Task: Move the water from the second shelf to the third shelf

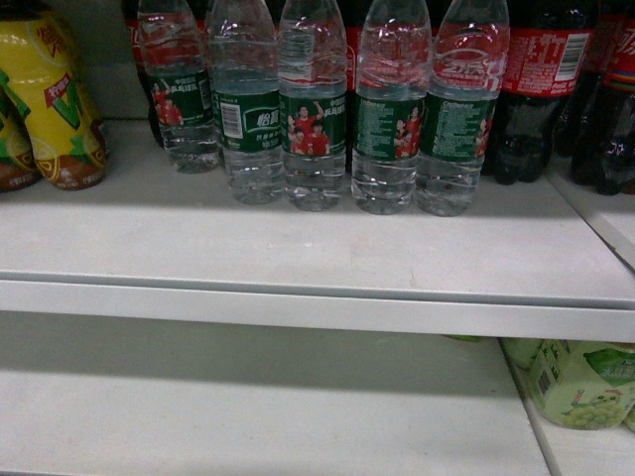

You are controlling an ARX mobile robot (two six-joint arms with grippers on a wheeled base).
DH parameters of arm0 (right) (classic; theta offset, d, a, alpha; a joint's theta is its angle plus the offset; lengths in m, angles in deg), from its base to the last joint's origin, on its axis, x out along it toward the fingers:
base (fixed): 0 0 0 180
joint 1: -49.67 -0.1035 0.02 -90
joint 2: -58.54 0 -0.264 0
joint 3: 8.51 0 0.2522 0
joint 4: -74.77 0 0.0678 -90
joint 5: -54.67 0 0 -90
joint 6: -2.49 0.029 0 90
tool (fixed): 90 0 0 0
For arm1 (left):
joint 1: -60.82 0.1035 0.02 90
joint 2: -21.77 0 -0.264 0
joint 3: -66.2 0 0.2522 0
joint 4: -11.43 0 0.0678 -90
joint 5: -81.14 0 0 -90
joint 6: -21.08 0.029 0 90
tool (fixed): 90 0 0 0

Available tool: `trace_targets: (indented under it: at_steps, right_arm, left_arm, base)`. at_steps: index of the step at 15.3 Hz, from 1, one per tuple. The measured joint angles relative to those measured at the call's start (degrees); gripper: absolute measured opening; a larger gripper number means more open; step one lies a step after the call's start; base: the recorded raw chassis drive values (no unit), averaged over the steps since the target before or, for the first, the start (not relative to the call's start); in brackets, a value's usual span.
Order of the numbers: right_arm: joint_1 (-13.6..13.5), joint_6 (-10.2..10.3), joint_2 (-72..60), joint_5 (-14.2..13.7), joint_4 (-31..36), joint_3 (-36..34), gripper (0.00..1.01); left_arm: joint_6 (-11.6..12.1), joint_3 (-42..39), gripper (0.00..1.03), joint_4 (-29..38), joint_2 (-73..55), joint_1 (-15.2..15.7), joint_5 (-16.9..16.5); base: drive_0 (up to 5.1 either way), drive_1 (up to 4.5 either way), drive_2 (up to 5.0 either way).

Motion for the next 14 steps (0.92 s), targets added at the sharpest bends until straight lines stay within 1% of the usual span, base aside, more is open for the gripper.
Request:
trace_targets:
  at_steps: [1,3,5,7,10,14]
  right_arm:
    - [1.95,0.31,0.63,1.18,-0.70,-0.02,0.43]
    - [3.89,0.74,2.32,3.17,-1.70,-0.02,0.43]
    - [5.35,1.31,5.05,5.55,-3.48,-0.02,0.43]
    - [6.03,2.01,7.15,6.91,-5.35,0.02,0.43]
    - [5.84,2.69,7.50,7.06,-7.78,0.24,0.43]
    - [5.84,2.73,7.50,7.04,-7.82,0.26,0.43]
  left_arm:
    - [0.00,0.02,0.98,0.00,0.00,0.00,0.00]
    - [0.00,0.00,0.98,0.00,0.00,0.00,0.00]
    - [0.00,0.00,0.98,0.00,0.00,0.00,-0.02]
    - [0.00,0.00,0.98,0.00,0.00,0.00,-0.02]
    - [0.00,0.00,0.98,0.00,0.00,0.00,-0.02]
    - [0.00,0.00,0.98,-0.11,0.00,0.00,-0.02]
  base:
    - [0.0,0.00,0.0]
    - [0.0,0.00,0.0]
    - [0.0,0.00,0.0]
    - [0.0,0.00,0.0]
    - [0.0,0.00,0.0]
    - [0.0,0.00,0.0]
